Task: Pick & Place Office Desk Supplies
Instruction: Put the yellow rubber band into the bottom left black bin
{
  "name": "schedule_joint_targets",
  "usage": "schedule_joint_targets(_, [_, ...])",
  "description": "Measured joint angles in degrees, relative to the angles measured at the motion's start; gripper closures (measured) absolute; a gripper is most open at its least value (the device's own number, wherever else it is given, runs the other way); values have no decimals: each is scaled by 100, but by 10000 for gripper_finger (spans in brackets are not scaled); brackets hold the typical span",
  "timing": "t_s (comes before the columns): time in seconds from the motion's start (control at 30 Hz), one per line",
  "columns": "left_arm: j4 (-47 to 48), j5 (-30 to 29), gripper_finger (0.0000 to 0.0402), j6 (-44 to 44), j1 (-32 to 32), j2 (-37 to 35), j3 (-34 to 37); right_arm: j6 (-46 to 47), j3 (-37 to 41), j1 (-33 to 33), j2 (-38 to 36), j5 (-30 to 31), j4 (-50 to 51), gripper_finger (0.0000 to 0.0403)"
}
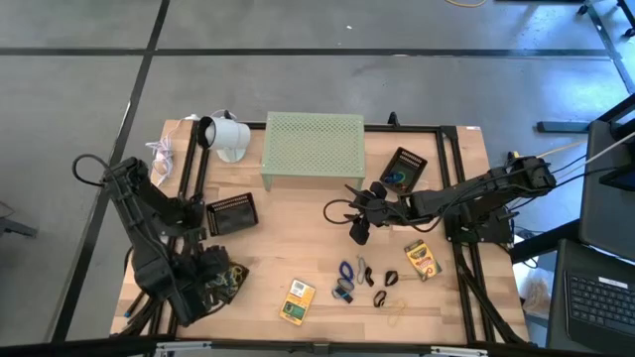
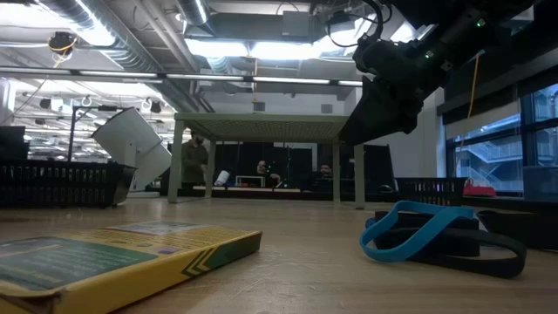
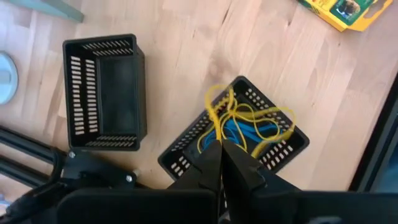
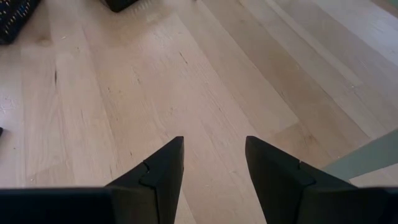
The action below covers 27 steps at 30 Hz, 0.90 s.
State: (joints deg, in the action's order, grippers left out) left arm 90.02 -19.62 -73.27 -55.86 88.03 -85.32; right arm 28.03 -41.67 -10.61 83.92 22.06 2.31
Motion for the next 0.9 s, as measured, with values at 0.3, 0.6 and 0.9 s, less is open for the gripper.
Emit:
schedule_joint_targets(0.3, [-1,-253,398,-603,-380,0,0,0,0,0,0,0,1,227])
schedule_joint_targets(0.6, [0,-395,398,-873,-594,2,0,-2,0,0,0,0,1,227])
schedule_joint_targets(0.9, [-1,-113,398,-1059,-644,2,596,-7,0,0,0,0,1,226])
